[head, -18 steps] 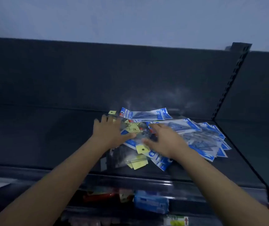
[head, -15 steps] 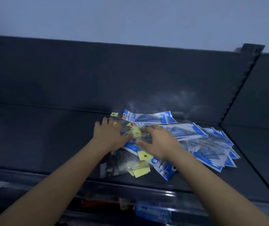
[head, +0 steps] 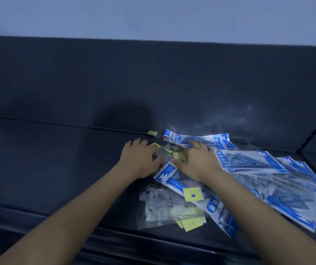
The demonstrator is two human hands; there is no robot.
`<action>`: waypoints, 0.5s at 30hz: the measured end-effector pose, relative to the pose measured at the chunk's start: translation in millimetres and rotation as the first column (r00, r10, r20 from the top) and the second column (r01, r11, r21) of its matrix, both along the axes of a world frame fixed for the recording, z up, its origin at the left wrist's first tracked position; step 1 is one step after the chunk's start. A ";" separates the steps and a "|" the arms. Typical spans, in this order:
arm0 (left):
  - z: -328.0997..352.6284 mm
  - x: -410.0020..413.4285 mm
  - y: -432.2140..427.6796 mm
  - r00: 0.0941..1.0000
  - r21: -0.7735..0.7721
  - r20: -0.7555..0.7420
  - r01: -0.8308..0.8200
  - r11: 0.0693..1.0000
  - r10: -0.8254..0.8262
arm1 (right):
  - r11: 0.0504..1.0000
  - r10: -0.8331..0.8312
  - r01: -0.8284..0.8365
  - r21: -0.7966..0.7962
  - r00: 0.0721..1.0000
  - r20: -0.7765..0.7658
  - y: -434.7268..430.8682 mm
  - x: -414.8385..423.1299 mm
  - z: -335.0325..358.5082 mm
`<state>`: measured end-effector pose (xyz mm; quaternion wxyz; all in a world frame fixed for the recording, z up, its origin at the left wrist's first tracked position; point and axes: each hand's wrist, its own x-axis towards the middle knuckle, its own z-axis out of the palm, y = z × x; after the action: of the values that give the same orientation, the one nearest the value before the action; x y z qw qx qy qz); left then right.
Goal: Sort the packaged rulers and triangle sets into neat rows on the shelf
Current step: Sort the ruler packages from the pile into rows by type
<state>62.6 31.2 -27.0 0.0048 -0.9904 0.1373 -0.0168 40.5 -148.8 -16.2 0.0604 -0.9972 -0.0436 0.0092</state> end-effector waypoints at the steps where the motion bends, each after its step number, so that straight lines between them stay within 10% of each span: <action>1: 0.2 2.2 -0.3 0.999 -0.042 0.020 0.040 0.998 -0.040 | 1.000 -0.015 0.015 0.008 1.000 0.017 1.2 -2.1 -1.8; 15: 19.7 5.7 17.3 0.912 -0.211 0.112 0.411 0.887 -0.395 | 0.967 -0.155 0.171 0.189 0.983 -0.094 26.4 -40.7 24.8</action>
<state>68.2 48.5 -7.3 -0.1086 -0.9330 0.3368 -0.0657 -0.2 -122.4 8.7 0.1608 -0.9854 0.0402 0.0391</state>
